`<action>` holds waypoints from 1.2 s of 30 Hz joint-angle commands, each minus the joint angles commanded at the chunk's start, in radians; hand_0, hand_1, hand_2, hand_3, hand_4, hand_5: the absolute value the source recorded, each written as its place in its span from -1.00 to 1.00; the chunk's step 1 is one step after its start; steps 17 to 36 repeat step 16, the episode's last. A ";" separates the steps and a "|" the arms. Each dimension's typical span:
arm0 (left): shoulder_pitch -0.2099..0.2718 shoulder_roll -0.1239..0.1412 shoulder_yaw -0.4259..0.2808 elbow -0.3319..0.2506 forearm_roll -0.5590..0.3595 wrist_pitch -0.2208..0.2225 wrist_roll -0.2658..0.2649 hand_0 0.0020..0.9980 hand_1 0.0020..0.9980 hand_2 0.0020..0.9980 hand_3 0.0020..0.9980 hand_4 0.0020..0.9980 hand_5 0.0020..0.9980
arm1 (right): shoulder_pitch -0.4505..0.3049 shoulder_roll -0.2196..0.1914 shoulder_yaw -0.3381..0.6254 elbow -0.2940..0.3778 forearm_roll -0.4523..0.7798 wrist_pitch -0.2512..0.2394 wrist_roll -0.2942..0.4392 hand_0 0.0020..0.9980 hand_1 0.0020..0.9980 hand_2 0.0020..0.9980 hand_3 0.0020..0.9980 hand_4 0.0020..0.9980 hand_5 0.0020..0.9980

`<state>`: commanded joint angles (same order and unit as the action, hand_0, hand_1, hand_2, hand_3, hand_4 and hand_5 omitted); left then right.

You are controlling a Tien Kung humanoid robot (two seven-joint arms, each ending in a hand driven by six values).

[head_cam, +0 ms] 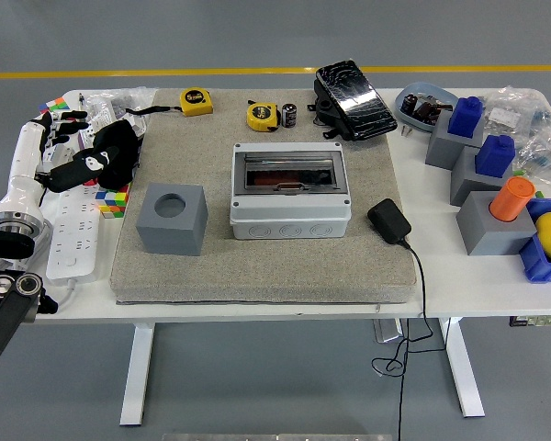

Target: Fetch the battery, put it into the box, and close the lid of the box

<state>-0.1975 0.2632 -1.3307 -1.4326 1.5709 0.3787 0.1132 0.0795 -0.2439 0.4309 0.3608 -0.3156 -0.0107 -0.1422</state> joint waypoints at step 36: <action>0.000 -0.002 0.001 0.003 0.008 -0.014 0.003 0.45 0.45 0.34 0.35 0.85 -0.65 | 0.002 0.001 0.002 0.000 0.001 0.000 0.001 0.40 0.45 0.44 0.40 1.00 0.41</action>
